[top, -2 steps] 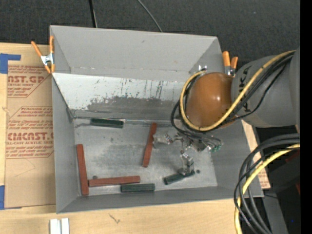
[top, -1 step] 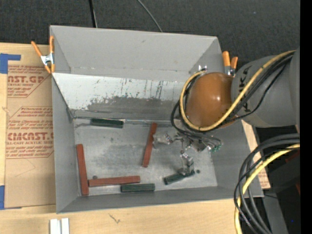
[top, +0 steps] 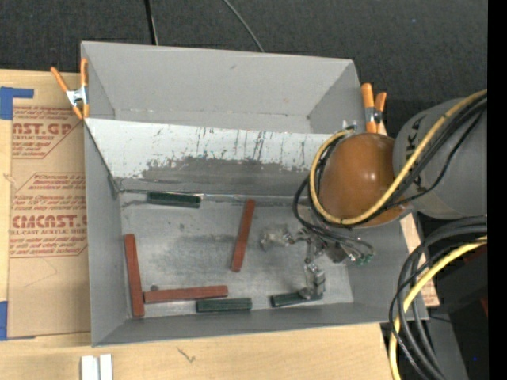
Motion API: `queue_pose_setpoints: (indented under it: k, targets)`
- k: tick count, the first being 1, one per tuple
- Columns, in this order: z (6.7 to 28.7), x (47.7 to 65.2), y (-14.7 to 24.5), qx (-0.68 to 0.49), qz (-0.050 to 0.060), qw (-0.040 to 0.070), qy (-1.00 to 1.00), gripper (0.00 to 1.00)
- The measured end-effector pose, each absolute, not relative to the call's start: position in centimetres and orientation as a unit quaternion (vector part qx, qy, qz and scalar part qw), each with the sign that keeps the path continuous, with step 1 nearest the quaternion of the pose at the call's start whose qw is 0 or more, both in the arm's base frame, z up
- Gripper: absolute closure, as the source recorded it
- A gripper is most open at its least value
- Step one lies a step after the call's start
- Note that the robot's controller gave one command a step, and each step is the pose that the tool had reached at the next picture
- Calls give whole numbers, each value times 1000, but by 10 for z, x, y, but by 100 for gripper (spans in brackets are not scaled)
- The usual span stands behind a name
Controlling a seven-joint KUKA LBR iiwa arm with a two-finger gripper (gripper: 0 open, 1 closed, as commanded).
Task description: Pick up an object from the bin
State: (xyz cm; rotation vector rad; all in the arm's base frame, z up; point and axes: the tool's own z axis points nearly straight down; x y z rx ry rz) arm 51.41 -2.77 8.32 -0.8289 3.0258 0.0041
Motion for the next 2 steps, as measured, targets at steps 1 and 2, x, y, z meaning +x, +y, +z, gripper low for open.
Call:
queue_pose_setpoints:
  k: [1,2]
  targets:
    - [80,494,-55,-245,1,0,970,0]
    - [75,489,-11,-439,1,0,899,100]
